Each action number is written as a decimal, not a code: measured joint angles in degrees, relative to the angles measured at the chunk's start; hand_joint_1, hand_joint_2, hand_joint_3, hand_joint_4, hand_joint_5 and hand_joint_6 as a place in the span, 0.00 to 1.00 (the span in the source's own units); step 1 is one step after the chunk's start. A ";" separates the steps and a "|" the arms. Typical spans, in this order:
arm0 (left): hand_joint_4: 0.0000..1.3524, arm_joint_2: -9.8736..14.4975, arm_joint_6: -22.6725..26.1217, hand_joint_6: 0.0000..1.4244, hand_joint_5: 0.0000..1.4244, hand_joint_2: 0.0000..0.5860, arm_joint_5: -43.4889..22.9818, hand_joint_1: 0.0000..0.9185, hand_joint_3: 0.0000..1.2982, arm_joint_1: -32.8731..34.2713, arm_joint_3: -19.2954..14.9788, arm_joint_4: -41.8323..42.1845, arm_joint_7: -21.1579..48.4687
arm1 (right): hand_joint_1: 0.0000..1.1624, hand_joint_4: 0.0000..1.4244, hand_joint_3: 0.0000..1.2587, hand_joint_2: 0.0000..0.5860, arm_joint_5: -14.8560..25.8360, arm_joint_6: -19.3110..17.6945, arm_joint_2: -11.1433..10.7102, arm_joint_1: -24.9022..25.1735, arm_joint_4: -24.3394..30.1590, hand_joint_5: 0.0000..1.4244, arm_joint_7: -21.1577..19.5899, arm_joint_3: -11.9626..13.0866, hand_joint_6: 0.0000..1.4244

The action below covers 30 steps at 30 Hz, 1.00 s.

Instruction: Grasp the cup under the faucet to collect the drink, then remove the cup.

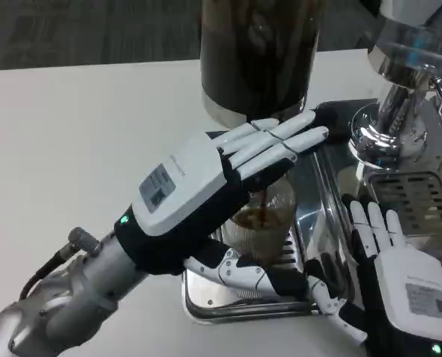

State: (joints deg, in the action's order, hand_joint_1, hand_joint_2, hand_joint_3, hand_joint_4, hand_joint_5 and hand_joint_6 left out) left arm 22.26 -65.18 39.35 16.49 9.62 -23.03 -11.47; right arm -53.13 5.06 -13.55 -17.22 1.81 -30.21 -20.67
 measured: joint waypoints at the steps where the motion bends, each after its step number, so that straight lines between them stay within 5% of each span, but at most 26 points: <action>1: 0.01 0.08 0.11 0.16 0.21 0.21 -0.04 0.00 0.11 0.00 0.29 0.00 -0.29 | 0.30 0.00 0.01 0.63 0.63 -0.33 -0.03 0.02 -0.02 0.00 0.00 0.04 0.13; 8: 0.01 0.46 0.55 0.16 0.21 0.22 -0.42 0.00 0.11 0.00 1.09 -0.01 -0.96 | 0.40 0.00 0.00 0.48 15.77 -15.53 -1.33 1.81 -6.15 0.00 1.51 3.71 0.16; 14: 0.01 0.54 0.79 0.17 0.22 0.23 -0.91 0.00 0.11 0.00 1.76 0.02 -1.24 | 0.48 0.00 0.00 0.38 25.98 -24.38 -1.58 4.49 -10.31 0.00 7.04 6.09 0.15; 20: 0.02 0.59 1.03 0.18 0.22 0.26 -1.88 0.00 0.12 -0.02 2.30 0.03 -1.23 | 0.55 0.00 0.00 0.32 32.93 -27.51 -0.70 7.51 -13.24 0.00 14.30 7.59 0.14; 30: 0.02 0.89 1.16 0.18 0.22 0.27 -2.83 0.00 0.12 -0.03 2.65 -0.02 -1.23 | 0.57 0.00 0.00 0.30 34.15 -27.19 -0.24 11.11 -15.99 0.00 20.74 8.53 0.10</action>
State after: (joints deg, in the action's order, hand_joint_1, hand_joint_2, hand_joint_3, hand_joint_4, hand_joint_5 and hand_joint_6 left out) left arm 23.15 -64.01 36.51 16.46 12.27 -23.06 -12.70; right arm -18.99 -22.13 -13.80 -6.12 -14.18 -9.47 -12.14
